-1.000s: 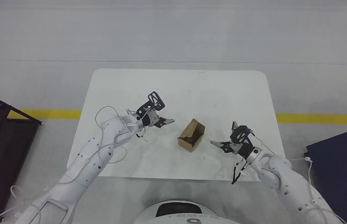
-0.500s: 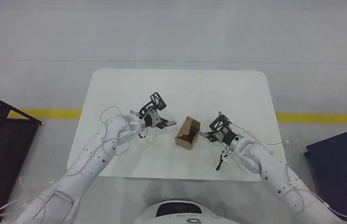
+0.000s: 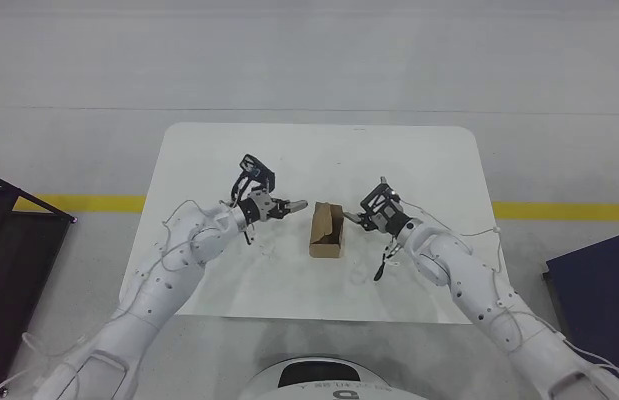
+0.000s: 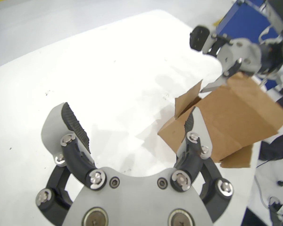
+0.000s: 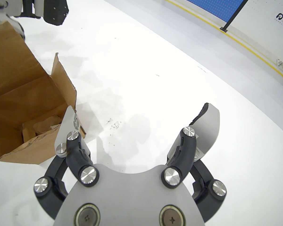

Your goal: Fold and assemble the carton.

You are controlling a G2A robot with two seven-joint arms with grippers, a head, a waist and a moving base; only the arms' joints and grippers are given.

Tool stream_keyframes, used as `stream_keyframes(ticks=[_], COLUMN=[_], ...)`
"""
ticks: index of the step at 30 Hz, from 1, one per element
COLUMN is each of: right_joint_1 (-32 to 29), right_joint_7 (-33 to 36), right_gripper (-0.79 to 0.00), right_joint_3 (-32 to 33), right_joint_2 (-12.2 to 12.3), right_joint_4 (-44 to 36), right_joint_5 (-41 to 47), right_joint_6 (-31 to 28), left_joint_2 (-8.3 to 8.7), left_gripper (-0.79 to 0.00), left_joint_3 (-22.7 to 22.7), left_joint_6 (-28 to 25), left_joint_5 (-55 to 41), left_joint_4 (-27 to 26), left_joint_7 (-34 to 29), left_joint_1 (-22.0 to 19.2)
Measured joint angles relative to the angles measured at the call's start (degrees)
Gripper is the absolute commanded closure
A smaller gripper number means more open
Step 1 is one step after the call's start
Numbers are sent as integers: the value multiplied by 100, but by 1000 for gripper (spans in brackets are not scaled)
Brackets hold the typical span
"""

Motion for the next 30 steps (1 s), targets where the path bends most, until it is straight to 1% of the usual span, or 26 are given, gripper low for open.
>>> stream_keyframes(ticks=[2, 5, 6, 8, 10, 12, 18, 23, 26, 30], right_joint_1=[-65, -212, -281, -387, -510, -643, -969, -1129, -1178, -1244], right_joint_7=[-49, -147, -180, -210, -229, -271, -330, -374, -341, -337], right_gripper=[-785, -785, -785, -785, -785, -785, -785, -785, -785, -785], right_joint_3=[49, 163, 217, 299, 399, 524, 828, 943, 1000, 1071], right_joint_2=[-5, 9, 22, 47, 80, 109, 174, 185, 185, 179], right_joint_4=[-17, -69, -97, -148, -223, -303, -442, -461, -458, -483], right_joint_5=[62, 115, 108, 55, -69, -86, -162, -190, -209, -236], right_joint_6=[19, -5, -31, -73, -87, -88, -120, -162, -192, -199], left_joint_2=[29, 70, 86, 102, 110, 113, 113, 110, 81, 33], left_gripper=[-785, -785, -785, -785, -785, -785, -785, -785, -785, -785], left_joint_3=[-192, -437, -511, -569, -552, -540, -541, -529, -371, -129], left_joint_6=[-1, 150, 276, 467, 397, 292, 317, 377, 796, 1366], left_joint_5=[-498, -1429, -1766, -2250, -2814, -3097, -3009, -2960, -2532, -2196], left_joint_4=[-104, -445, -651, -979, -1277, -1342, -1326, -1330, -1349, -1364], left_joint_7=[-225, -908, -1234, -1704, -2238, -2556, -2428, -2392, -2313, -2271], left_joint_1=[83, 206, 241, 300, 334, 325, 323, 331, 295, 247])
